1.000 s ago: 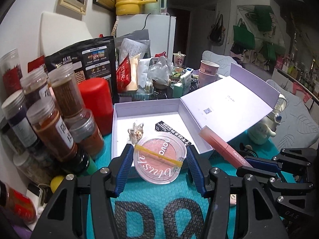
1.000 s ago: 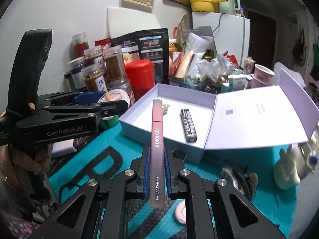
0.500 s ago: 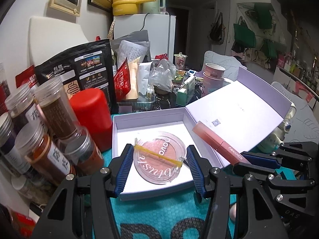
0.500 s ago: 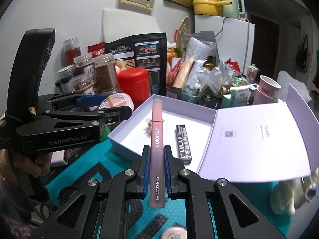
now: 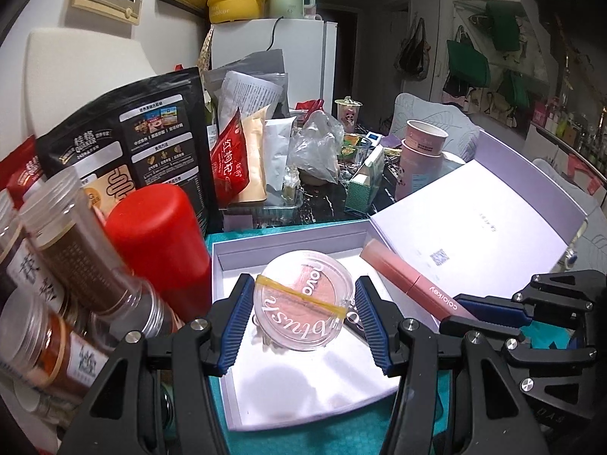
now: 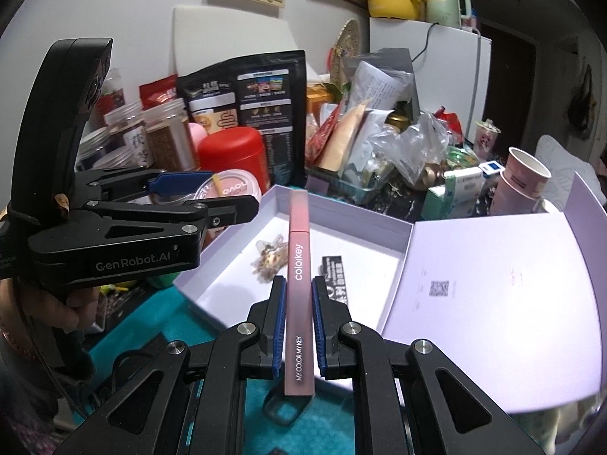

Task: Organize rigid objects
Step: 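Carry the compact and lip gloss tube over the white box with both grippers, then lower both items into the box and open both grippers to release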

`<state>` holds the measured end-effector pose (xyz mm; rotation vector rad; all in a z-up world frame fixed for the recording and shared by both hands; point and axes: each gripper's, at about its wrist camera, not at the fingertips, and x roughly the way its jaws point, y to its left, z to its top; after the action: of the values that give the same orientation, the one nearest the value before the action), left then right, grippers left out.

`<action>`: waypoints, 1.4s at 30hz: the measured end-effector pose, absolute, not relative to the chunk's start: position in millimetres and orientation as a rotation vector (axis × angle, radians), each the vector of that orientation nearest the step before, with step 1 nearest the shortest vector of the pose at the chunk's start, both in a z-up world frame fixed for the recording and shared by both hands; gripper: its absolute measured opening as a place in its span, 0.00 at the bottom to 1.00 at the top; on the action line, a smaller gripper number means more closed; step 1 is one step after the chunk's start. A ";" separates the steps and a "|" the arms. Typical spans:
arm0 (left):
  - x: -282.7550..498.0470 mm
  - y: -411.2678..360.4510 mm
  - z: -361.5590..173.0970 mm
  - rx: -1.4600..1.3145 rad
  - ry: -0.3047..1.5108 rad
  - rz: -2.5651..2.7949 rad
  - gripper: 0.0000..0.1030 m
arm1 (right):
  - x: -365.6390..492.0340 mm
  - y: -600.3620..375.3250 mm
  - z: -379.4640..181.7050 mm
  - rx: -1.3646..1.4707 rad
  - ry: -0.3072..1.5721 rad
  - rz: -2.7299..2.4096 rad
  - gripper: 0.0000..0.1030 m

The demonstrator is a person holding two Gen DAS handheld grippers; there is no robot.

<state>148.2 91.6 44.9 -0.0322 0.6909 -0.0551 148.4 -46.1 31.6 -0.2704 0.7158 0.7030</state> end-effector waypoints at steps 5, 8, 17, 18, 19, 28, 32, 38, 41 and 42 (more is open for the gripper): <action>171.7 99.7 31.4 -0.049 0.722 -0.053 0.53 | 169.9 -40.5 26.4 -0.285 0.730 0.688 0.13; 183.2 103.4 21.7 -0.051 0.742 -0.046 0.53 | 183.7 -38.7 20.8 -0.285 0.744 0.672 0.13; 211.0 113.6 -4.8 -0.065 0.805 -0.048 0.53 | 212.6 -28.8 -3.0 -0.284 0.814 0.649 0.13; 213.0 115.1 -7.6 -0.068 0.812 -0.046 0.53 | 215.8 -27.3 -7.1 -0.286 0.827 0.647 0.13; 215.6 116.8 -10.8 -0.071 0.821 -0.047 0.53 | 217.4 -26.2 -10.2 -0.287 0.837 0.646 0.13; 229.5 124.8 -31.3 -0.090 0.866 -0.065 0.53 | 227.2 -18.5 -36.7 -0.318 0.906 0.644 0.13; 234.9 123.4 -38.8 -0.078 0.888 -0.067 0.53 | 229.1 -15.8 -43.4 -0.329 0.928 0.648 0.13; 239.7 118.6 -46.3 -0.050 0.907 -0.063 0.53 | 232.6 -14.1 -54.3 -0.349 0.956 0.646 0.13; 242.3 117.0 -50.4 -0.039 0.923 -0.055 0.53 | 236.2 -13.5 -61.0 -0.354 0.971 0.629 0.13; 243.0 116.6 -52.0 -0.040 0.932 -0.058 0.53 | 237.0 -13.2 -63.3 -0.355 0.980 0.628 0.13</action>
<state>243.0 116.6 -52.0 -0.0399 0.9321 -0.0578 237.0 -13.2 -63.3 -0.3549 0.9795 0.6278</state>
